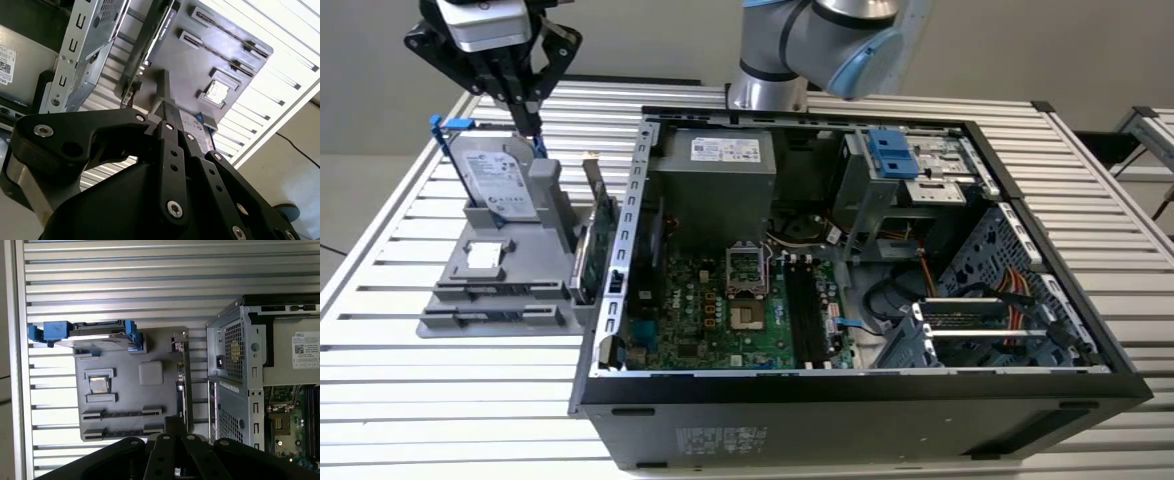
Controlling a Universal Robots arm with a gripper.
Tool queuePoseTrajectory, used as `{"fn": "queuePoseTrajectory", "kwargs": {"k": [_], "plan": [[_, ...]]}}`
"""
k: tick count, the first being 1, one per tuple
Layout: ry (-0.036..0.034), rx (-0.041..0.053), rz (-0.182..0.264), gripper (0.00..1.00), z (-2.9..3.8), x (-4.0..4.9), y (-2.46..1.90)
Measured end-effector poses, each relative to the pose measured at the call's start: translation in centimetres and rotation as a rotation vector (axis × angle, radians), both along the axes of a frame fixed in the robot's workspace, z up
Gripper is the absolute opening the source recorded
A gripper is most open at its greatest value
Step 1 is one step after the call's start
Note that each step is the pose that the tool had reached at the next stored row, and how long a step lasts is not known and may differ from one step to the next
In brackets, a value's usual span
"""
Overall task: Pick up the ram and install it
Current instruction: 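Reach for the ram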
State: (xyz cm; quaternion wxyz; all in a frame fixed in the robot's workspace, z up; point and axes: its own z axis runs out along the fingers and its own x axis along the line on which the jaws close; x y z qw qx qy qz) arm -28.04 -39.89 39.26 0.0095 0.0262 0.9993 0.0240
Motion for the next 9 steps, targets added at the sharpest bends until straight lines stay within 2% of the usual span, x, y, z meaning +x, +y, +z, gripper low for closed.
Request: {"fn": "queuePoseTrajectory", "kwargs": {"k": [9], "plan": [[0.0,0.0,0.001,0.0,0.0,-0.68,0.0]]}}
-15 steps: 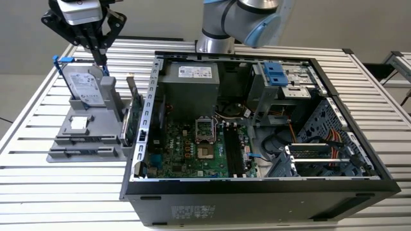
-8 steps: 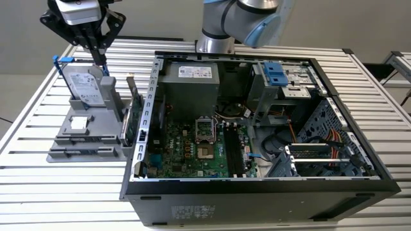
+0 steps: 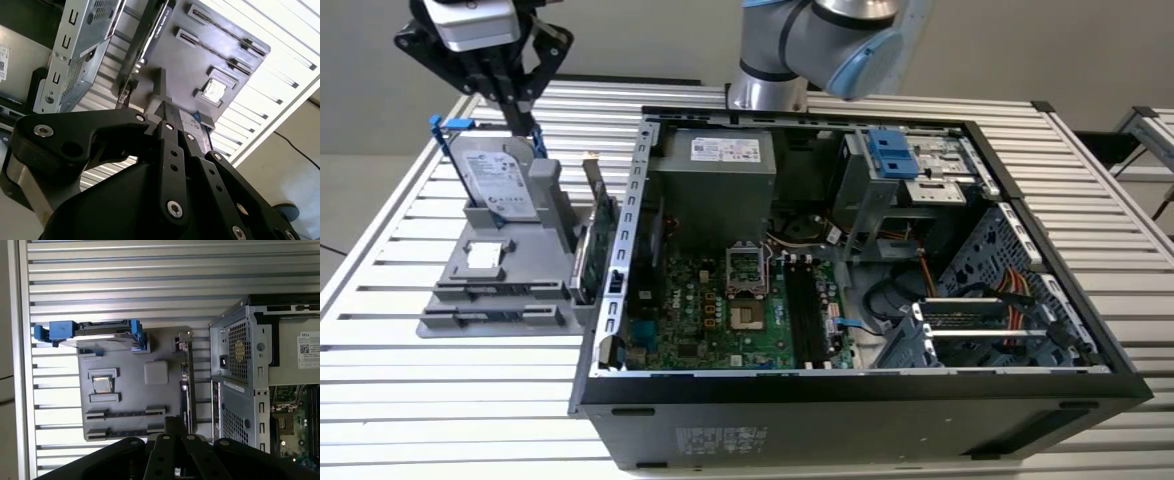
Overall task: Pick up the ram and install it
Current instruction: 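Reach for the ram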
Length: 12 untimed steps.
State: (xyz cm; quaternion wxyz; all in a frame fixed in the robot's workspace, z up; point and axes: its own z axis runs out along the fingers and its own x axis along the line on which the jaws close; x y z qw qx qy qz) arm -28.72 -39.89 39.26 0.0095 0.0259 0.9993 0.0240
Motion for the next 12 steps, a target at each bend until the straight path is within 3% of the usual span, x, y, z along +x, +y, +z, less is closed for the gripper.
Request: {"fn": "queuePoseTrajectory", "kwargs": {"k": [12], "plan": [[0.0,0.0,0.0,0.0,0.0,-1.3,0.0]]}}
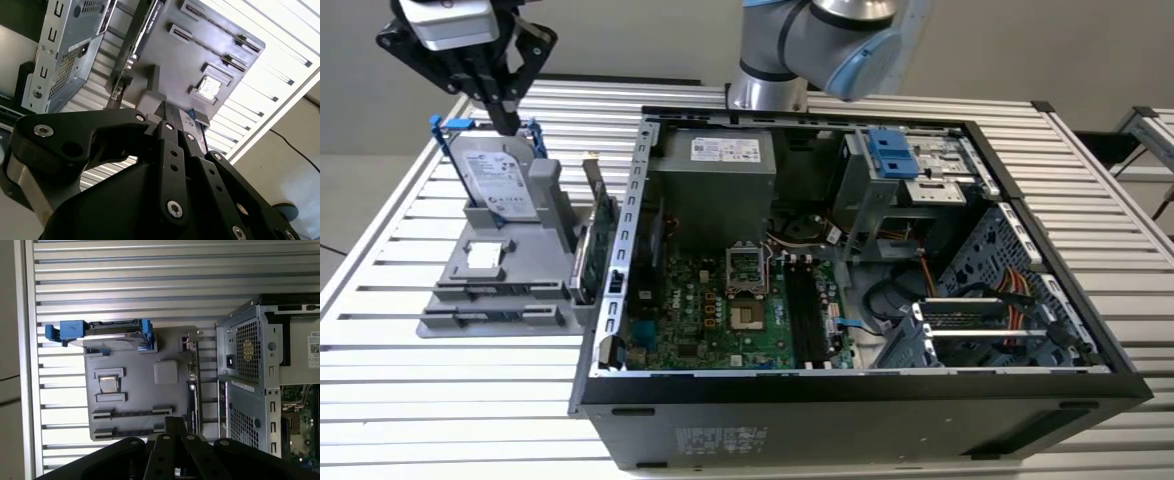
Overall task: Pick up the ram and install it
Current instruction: 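Reach for the ram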
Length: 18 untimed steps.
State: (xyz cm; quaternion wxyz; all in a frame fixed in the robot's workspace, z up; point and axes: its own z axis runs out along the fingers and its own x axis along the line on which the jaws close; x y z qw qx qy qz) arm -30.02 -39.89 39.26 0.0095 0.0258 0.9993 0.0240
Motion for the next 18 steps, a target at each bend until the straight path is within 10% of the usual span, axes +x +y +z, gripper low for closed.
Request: {"fn": "queuePoseTrajectory", "kwargs": {"k": [18], "plan": [[0.0,0.0,0.017,0.0,-0.01,-1.51,0.0]]}}
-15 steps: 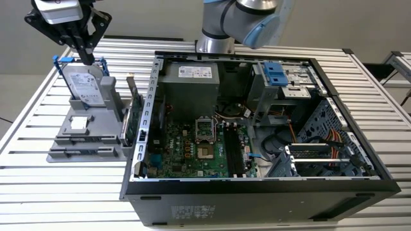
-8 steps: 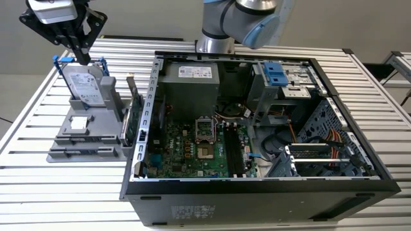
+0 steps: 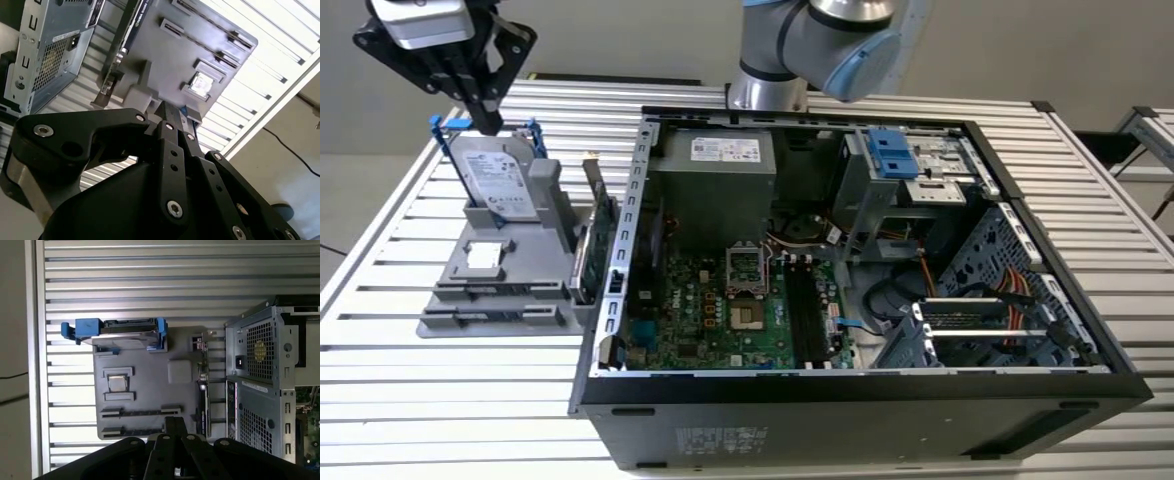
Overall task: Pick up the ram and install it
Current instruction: 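Reach for the ram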
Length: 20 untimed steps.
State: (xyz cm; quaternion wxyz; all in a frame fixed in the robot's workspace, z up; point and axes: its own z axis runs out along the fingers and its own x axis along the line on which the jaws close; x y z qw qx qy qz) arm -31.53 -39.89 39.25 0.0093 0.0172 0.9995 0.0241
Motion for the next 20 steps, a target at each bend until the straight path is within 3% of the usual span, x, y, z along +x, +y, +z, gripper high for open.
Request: {"fn": "queuePoseTrajectory", "kwargs": {"k": [20], "plan": [[0.0,0.0006,0.032,0.0,-0.01,-1.92,0.0]]}}
